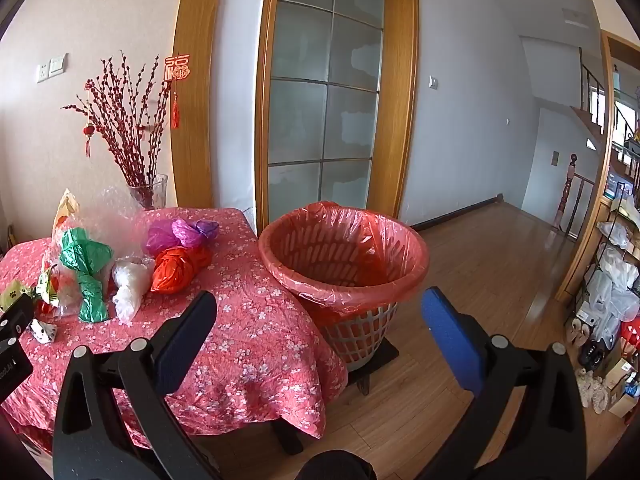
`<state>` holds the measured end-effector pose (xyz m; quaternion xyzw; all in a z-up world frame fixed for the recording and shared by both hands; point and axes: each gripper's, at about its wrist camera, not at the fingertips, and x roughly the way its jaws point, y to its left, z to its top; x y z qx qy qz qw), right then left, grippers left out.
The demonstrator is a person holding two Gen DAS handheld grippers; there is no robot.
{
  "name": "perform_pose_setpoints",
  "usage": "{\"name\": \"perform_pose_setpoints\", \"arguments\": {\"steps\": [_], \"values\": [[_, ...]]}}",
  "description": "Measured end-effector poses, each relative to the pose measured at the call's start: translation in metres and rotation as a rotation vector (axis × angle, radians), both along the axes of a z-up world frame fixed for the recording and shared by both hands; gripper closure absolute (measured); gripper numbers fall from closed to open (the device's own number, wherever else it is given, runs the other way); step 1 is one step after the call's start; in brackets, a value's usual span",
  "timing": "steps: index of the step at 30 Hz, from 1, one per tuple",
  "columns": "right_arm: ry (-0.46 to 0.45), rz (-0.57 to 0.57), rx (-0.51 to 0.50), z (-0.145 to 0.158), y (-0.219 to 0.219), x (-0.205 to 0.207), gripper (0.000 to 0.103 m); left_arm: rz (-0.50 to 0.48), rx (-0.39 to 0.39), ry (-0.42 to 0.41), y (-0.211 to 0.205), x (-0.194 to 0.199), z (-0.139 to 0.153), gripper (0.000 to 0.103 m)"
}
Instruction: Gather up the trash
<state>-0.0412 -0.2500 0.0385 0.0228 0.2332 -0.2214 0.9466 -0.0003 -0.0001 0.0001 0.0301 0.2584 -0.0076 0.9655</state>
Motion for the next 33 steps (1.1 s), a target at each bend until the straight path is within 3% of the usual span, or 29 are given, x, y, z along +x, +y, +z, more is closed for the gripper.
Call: {"name": "perform_pose_setpoints", "arguments": {"steps": [33], "values": [[0.001,0.0,0.002,-0.0024,0.0006,0.0001,0.002,0.0,0.0,0.007,-0.0001,0.0003,-0.0002,0.004]]}}
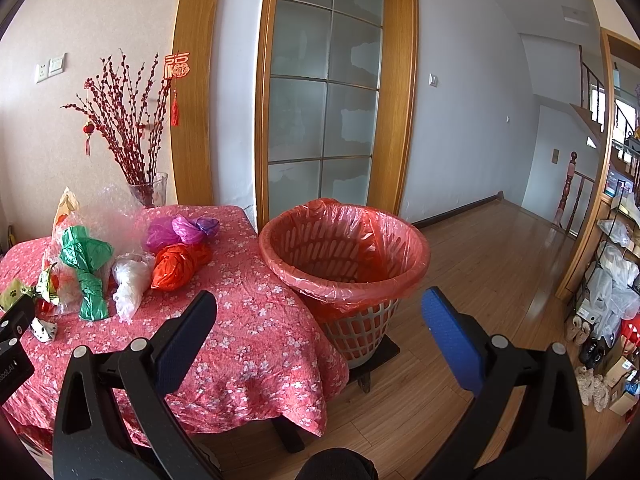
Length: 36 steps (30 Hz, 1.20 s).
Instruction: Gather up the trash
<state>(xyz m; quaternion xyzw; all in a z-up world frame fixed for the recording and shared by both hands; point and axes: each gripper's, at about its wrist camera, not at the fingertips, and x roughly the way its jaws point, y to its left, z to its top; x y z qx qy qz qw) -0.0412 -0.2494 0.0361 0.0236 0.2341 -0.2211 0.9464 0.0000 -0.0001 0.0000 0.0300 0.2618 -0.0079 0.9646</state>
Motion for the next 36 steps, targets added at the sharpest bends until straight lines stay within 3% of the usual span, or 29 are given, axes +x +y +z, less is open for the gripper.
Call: {"name": "perform_pose_setpoints", "arguments": {"steps": [36], "values": [[0.003,0.0,0.001,-0.001,0.0019,0.0024,0.002,-0.001,0.0,0.002,-0.0001,-0.0002,0.0,0.004]]}}
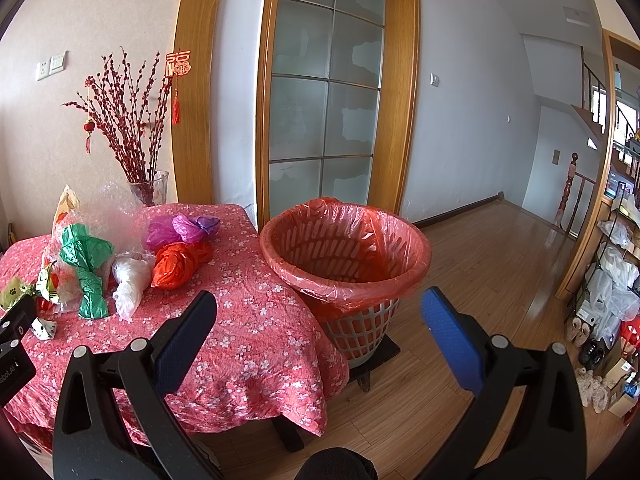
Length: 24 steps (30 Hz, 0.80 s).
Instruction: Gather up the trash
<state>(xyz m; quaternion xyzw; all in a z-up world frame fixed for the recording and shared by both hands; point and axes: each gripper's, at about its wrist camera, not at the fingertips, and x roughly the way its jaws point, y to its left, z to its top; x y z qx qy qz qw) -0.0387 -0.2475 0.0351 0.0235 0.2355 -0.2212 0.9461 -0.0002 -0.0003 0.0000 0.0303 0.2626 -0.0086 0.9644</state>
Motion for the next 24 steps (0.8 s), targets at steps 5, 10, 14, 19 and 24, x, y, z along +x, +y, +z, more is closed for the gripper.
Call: {"name": "perform_pose_setpoints", "arguments": {"steps": [5,10,14,19,24], "values": [[0.0,0.0,0.0,0.0002,-0.0003,0.0001,0.002,0.0,0.0,0.0,0.0,-0.0002,0.0,0.004],[0.001,0.0,0.001,0.0004,-0.0009,0.0001,0.002,0.0,0.0,0.0,0.0,-0.0003,0.0001,0.004],[0.001,0.0,0.0,0.0007,-0.0012,0.0003,0.002,0.0,0.0,0.0,-0.0001,-0.0002,0.0,0.004],[0.001,0.0,0.001,0.0009,-0.0017,0.0006,0.002,0.0,0.001,0.001,-0.0001,-0.0001,0.0,0.004],[0.002,-0.001,0.001,0.0016,-0.0013,0.0005,0.002,-0.001,0.0,0.005,-0.003,0.0012,-0.0017,0.004]]}}
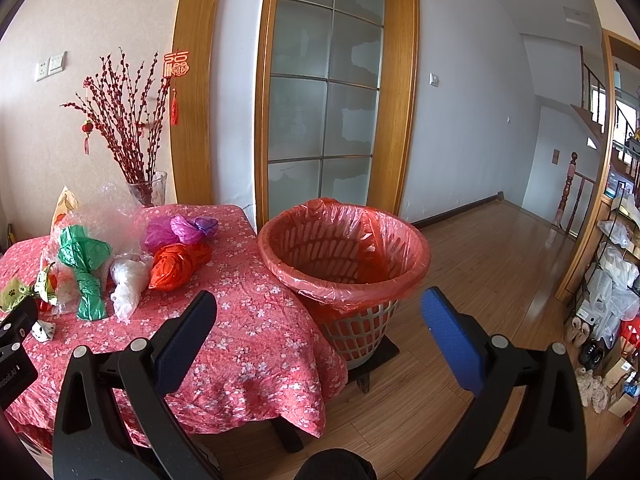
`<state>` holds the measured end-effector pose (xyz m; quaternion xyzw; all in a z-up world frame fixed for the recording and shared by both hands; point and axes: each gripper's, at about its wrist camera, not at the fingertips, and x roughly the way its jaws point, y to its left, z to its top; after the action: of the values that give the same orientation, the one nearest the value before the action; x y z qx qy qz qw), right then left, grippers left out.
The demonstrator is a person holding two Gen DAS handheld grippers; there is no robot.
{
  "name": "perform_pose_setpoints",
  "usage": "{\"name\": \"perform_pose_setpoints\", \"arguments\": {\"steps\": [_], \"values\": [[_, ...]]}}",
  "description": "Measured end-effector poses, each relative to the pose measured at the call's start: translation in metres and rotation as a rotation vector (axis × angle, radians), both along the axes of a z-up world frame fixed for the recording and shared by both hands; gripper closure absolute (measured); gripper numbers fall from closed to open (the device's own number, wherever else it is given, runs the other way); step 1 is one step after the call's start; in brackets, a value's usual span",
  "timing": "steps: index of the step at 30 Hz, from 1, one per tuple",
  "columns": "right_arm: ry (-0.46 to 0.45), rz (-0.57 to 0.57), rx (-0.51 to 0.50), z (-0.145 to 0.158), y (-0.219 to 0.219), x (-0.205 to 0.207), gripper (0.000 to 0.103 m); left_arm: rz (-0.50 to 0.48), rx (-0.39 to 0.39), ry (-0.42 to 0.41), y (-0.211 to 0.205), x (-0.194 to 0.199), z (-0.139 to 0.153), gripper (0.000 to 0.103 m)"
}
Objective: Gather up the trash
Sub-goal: 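Grasp the red plastic bag with the right tool while the left tool grasps the green bag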
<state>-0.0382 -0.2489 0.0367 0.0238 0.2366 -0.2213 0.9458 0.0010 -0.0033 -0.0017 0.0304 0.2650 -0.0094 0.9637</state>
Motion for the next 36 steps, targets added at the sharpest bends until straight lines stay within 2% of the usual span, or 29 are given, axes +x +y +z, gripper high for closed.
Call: {"name": "perform_pose_setpoints", "arguments": {"steps": [9,16,24,28,29,36], "values": [[0.015,0.019,0.023,-0.006,-0.003,0.004,0.002,0.031,0.02,0.021,0.0,0.006,-0.008,0.004],[0.051,0.065,0.081,-0.012,-0.003,0.031,0.002,0.127,0.004,0.063,0.036,0.024,-0.018,0.004],[0.069,0.249,0.114,-0.01,0.021,0.1,0.004,0.273,-0.047,0.065,0.103,0.056,-0.012,0.004],[0.131,0.332,0.175,-0.022,0.034,0.148,0.021,0.324,-0.056,0.075,0.124,0.069,-0.014,0.004],[0.145,0.342,0.196,-0.026,0.035,0.157,0.024,0.328,-0.059,0.08,0.128,0.071,-0.015,0.004],[0.242,0.338,0.355,-0.059,0.033,0.207,0.026,0.321,-0.064,0.117,0.14,0.085,-0.024,0.004]]}}
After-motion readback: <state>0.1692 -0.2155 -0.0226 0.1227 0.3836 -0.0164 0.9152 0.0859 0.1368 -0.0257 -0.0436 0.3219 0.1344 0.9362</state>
